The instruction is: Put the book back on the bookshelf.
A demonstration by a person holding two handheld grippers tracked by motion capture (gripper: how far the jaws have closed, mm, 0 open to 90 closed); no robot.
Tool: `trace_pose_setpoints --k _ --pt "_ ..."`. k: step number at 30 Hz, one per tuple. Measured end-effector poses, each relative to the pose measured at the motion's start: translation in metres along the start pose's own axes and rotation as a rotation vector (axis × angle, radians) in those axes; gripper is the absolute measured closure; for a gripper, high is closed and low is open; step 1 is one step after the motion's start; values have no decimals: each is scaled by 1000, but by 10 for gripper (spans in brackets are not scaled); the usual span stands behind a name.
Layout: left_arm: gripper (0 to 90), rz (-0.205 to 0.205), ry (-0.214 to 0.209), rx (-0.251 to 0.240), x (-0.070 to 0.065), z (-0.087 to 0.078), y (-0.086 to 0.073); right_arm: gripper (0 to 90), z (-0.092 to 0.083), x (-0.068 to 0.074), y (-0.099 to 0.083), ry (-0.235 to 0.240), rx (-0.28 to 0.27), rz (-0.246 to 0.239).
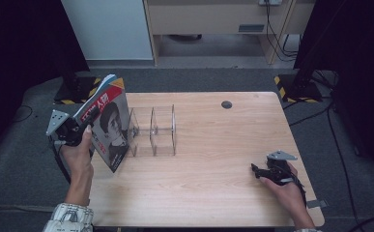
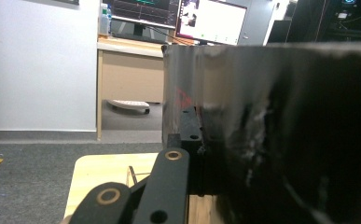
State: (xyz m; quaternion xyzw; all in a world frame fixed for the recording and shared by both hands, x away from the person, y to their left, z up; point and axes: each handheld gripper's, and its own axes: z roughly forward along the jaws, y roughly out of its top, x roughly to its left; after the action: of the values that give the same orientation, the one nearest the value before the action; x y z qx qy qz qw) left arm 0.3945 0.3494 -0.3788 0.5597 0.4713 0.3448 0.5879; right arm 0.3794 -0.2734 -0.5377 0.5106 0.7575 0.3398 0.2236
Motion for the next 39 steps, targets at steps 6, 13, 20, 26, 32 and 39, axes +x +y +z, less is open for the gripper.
trace_pose_setpoints --k 6,13,20,26,32,39 --pt "864 -5 0 -10 0 -1 -2 258 0 0 0 0 0 0" --pt "864 -11 2 -19 -1 -1 -4 258 0 0 0 -1 0 0" --pt "863 -13 4 -24 1 -2 -6 257 0 0 0 -1 0 0" --pt "861 -14 5 -28 2 -3 -8 257 0 0 0 -1 0 0" --pt "854 -15 18 -20 1 -3 -9 257 0 0 0 0 0 0" --pt "846 -22 27 -8 3 -4 -10 257 0 0 0 0 0 0"
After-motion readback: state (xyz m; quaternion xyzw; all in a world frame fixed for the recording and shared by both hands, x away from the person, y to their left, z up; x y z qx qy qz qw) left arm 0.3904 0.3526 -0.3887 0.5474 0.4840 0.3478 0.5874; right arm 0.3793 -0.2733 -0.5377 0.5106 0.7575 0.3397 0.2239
